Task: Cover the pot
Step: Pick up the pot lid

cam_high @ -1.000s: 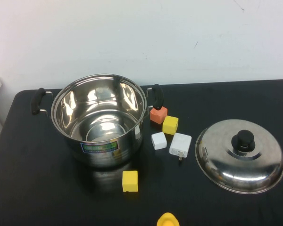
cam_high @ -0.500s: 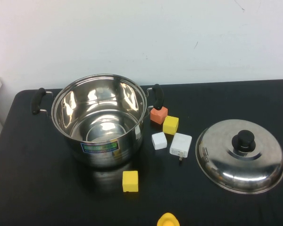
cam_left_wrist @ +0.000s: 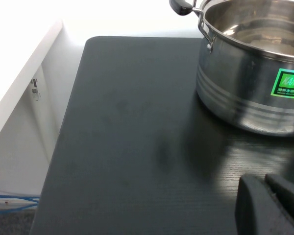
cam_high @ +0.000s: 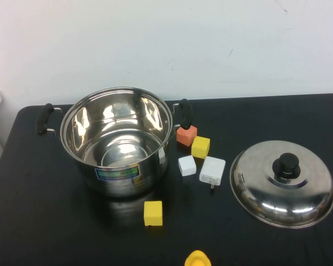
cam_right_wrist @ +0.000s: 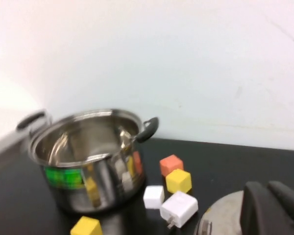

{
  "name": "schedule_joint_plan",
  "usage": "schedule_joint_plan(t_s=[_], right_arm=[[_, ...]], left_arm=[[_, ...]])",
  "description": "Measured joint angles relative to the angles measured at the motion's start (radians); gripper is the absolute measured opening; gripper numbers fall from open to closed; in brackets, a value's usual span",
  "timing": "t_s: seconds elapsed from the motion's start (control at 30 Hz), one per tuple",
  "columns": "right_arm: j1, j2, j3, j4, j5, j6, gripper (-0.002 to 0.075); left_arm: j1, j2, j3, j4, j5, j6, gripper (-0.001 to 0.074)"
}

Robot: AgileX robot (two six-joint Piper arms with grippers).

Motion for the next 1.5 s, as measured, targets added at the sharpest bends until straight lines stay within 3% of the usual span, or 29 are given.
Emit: schedule_joint_plan(t_s=[0.13,0.23,0.3,0.43,0.63,0.73,0.9,1.0,1.17,1.5], right_arm=[[0.0,0.166,-0.045,0.171,0.021,-0.304,0.0],[0.0,0.272,-0.092,0.131,0.023,-0.355,0.0013],[0.002,0.323,-0.132,0.022,0.018,-0.281,0.0022],[0.069,0.374,-0.172,-0.243,-0.098,0.031,0.0056],[0.25,0.441,-0.155,-0.71,-0.488,0.631,0.0141],[0.338,0.538,-0.147,-0.8,-0.689,0.765,0.0218],[0.459,0.783,-0.147,-0.839,-1.027,0.751,0.0451],[0.485,0.983,-0.147,-0.844,-1.236,0.709,0.0543],[0.488,1.267,-0.16,-0.831,-1.535,0.691,0.0577],[0.457,1.654,-0.282,-0.789,-1.575,0.687,0.058]], left_arm=[[0.0,0.0,0.0,0.0,0.0,0.0,-0.0002],[0.0,0.0,0.0,0.0,0.0,0.0,-0.0002],[0.0,0.0,0.0,0.0,0.0,0.0,-0.0002],[0.0,0.0,0.0,0.0,0.0,0.0,-0.0002],[0.0,0.0,0.0,0.0,0.0,0.0,-0.0002],[0.0,0.0,0.0,0.0,0.0,0.0,-0.0002],[0.0,0.0,0.0,0.0,0.0,0.0,-0.0002],[0.0,0.0,0.0,0.0,0.0,0.0,-0.0002],[0.0,0.0,0.0,0.0,0.0,-0.002,-0.0002],[0.0,0.0,0.0,0.0,0.0,-0.002,-0.0001]])
